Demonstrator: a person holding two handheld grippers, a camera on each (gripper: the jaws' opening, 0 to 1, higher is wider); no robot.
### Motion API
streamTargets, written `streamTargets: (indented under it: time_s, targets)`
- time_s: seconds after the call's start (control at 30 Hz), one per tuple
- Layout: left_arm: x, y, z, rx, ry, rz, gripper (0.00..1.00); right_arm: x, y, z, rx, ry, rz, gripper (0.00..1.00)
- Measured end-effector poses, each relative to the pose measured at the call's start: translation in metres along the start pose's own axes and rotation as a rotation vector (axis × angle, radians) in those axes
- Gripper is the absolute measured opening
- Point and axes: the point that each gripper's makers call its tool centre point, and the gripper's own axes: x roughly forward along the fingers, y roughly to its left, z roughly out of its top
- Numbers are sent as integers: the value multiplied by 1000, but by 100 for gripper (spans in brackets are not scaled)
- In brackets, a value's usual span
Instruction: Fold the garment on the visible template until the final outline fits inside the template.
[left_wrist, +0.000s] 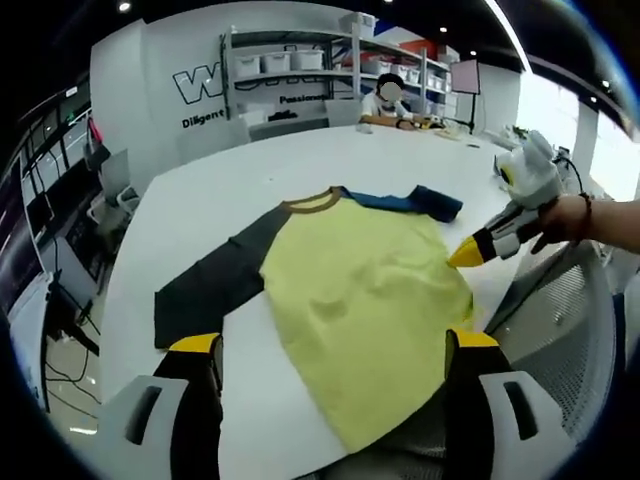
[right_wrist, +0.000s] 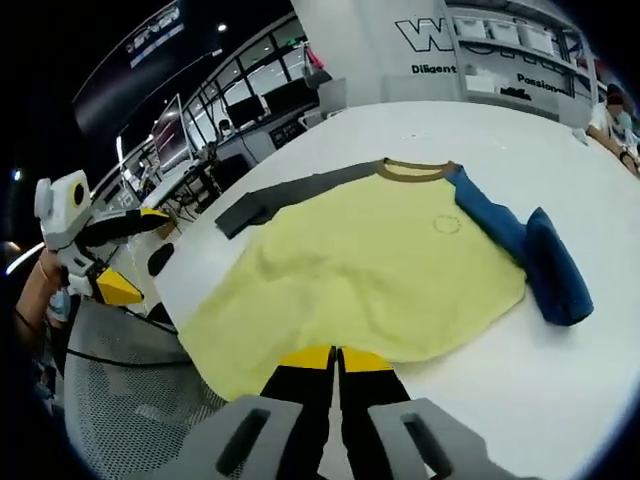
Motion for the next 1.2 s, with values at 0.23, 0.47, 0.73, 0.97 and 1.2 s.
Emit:
streamTargets:
  time_s: [0.23, 0.47, 0.73, 0.97, 1.2]
  targets:
    - [0, -1, -2, 4, 8, -4, 91, 10, -7, 22, -23, -4, -1, 0]
    - [11, -33, 10, 29, -34, -95, 79, 24, -11, 38, -9, -1, 3, 0]
    - [36, -78, 22, 67, -52, -213, 72, 32, -14, 49, 0, 0, 11, 0]
    - [52, -96, 24, 87, -42, -259, 60, 39, -19, 55, 21, 10, 20, 0]
    - [78, -116, 13, 143, 24, -294, 50, 46, -23, 58, 49, 21, 23, 0]
